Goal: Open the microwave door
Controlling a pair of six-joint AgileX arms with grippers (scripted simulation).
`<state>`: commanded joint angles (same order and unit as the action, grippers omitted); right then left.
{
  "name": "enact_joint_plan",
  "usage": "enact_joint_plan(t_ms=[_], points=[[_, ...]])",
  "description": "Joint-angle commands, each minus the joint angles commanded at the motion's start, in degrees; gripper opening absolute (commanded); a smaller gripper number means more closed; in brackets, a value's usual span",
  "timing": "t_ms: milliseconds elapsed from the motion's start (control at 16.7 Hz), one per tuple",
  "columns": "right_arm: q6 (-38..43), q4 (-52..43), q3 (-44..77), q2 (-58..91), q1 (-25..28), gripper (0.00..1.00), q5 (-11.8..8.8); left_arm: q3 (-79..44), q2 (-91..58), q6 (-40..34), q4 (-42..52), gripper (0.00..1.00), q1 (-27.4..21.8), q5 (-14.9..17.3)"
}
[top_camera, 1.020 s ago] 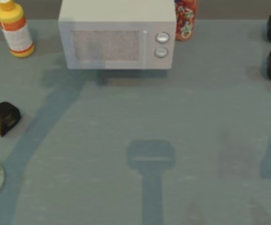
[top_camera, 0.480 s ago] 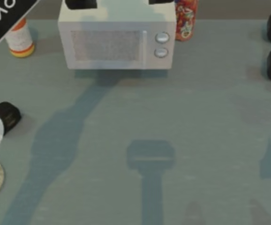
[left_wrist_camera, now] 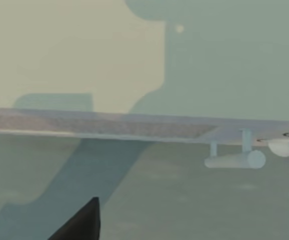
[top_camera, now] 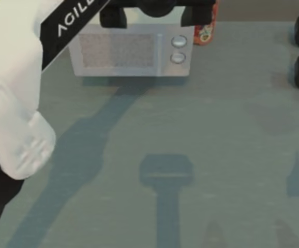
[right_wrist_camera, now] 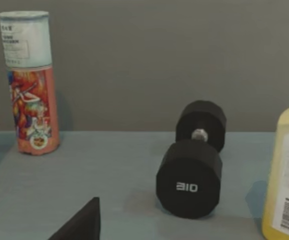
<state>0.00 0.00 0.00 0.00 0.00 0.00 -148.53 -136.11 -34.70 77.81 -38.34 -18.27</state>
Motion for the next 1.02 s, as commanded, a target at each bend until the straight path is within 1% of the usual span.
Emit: enact_joint_plan(t_ms=[300,720,1020], points=[[0.0,0.0,0.0,0.0,0.0,1.0,0.0,0.84,-0.26,0.32,-1.09,1.0,0.43,0.17],[0.0,0.0,0.0,0.0,0.0,1.0,0.0,9.27,-3.42,2.67,-13.64,1.0,2.77,1.22],[0.0,0.0,0.0,0.0,0.0,1.0,0.0,9.96,-3.69,2.86,-14.53,1.0,2.97,1.31]])
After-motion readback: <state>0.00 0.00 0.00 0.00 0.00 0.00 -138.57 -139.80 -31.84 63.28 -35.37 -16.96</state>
